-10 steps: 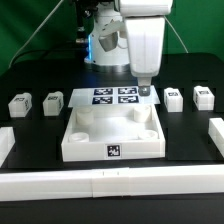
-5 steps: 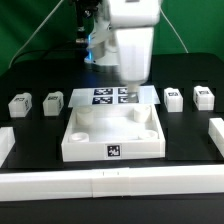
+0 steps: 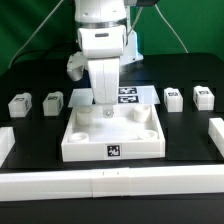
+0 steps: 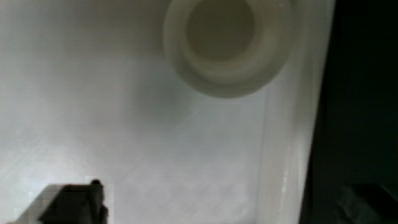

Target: Assemble one leg

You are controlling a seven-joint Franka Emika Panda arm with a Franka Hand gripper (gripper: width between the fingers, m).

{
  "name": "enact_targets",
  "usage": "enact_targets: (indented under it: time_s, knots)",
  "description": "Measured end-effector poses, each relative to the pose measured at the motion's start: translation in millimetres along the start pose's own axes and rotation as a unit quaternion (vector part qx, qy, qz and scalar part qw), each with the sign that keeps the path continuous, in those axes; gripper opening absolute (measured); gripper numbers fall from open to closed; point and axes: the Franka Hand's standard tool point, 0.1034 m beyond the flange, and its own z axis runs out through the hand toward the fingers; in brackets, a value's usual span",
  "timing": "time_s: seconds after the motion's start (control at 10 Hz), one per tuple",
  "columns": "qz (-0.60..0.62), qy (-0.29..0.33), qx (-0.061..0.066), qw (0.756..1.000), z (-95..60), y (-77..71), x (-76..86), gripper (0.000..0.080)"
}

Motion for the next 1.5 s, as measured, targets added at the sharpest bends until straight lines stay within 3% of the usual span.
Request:
enact_targets:
  time_s: [0.2,0.5,0.9,1.1,1.2,1.3,1.4,1.5]
  knots:
    - [0.009,0.002,0.005,1.000,3.6,-3.9,9.8,0.0650]
    - [0.006,0.005,0.016,1.000,17.5,-11.0,-5.0,0.0650]
    - [0.010,0.006,0.018,1.000,19.5,-12.7,-6.6,0.0628]
    - [0.010,0.006,0.019,1.000,19.8,-13.0,-6.7,0.0315]
    - [0.010,0.006,0.019,1.000,20.0,-13.1,-6.7,0.0315]
    - [0.010,0.006,0.019,1.000,20.2,-13.3,-6.8,0.0132]
    - [0.010,0.006,0.017,1.000,19.3,-12.1,-6.9,0.0061]
    - [0.010,0.006,0.015,1.000,18.9,-11.1,-6.9,0.0061]
